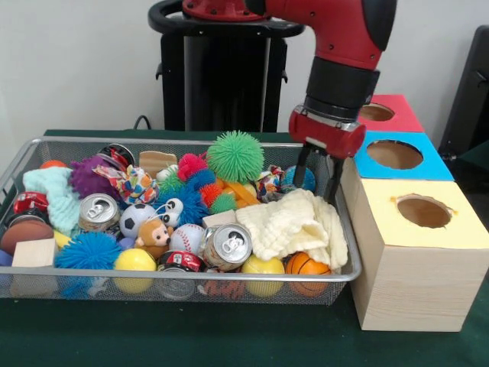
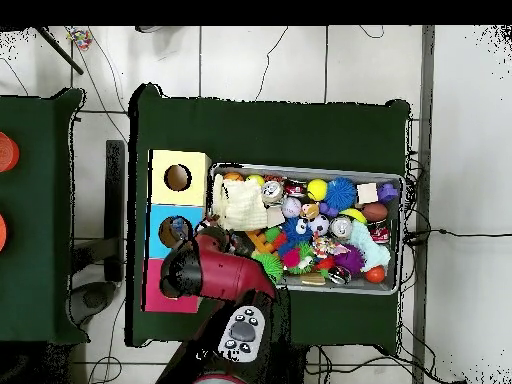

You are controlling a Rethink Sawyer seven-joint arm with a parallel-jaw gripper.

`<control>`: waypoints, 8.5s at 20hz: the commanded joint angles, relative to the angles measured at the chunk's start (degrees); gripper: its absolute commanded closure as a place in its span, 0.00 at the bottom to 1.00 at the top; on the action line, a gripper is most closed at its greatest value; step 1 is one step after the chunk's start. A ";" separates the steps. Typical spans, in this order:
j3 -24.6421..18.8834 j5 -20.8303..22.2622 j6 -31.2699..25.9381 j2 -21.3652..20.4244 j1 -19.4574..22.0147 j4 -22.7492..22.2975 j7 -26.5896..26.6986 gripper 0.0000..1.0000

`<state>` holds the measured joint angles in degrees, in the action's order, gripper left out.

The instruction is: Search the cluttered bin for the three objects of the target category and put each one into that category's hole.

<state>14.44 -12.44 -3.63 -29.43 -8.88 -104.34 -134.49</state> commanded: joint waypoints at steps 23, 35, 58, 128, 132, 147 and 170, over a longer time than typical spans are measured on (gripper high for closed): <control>-8.95 10.10 7.93 1.97 15.29 -5.14 -5.76 0.00; -4.69 5.82 0.71 -3.28 8.61 -6.38 -7.67 0.00; -7.34 7.49 -3.23 2.49 13.62 3.41 -1.96 1.00; -11.06 6.91 -20.28 -7.55 14.37 11.42 0.88 1.00; -12.81 7.05 -23.47 -11.19 16.37 10.71 2.61 1.00; -27.32 16.92 -16.16 -16.95 41.01 -1.93 13.85 1.00; -20.20 35.77 -9.82 -11.89 37.48 -0.97 -0.01 0.00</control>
<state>-4.29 19.45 -17.06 -42.30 29.42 -101.76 -134.25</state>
